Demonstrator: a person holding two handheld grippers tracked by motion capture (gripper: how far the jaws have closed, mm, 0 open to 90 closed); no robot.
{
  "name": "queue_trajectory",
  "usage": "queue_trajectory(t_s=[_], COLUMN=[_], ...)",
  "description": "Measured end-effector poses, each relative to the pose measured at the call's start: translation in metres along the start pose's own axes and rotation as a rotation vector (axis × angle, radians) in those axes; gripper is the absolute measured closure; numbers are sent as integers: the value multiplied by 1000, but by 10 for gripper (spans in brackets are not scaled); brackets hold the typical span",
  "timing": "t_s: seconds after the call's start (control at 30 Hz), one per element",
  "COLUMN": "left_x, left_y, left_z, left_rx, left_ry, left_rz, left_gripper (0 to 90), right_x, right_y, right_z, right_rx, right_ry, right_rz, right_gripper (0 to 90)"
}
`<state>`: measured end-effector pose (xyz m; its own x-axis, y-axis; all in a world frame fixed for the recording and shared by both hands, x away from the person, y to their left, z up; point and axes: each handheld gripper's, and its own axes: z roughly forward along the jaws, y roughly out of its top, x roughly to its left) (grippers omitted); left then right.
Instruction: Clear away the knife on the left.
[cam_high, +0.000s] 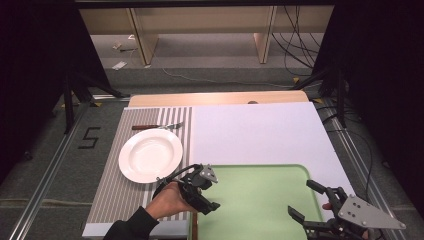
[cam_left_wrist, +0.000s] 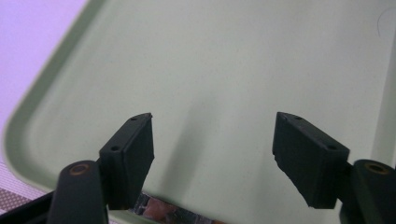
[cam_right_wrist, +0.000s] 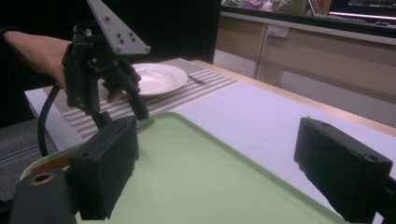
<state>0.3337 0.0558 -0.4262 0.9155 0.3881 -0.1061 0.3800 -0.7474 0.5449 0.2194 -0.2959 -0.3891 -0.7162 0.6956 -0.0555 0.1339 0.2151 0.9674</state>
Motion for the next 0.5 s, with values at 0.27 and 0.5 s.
queue_trajectory(t_s=[0.27,0.5], left_x=[-2,-3], left_y=[0,-1], left_z=[-7,-11], left_rx=[-85,-123], left_ry=[14,1], left_rz=[9,7], left_gripper=[235,209], right_x=[0,0], right_y=[0,0], right_z=[0,0], right_rx=[0,-1], right_ry=[-1,0], right_rz=[1,0], right_gripper=[149,149])
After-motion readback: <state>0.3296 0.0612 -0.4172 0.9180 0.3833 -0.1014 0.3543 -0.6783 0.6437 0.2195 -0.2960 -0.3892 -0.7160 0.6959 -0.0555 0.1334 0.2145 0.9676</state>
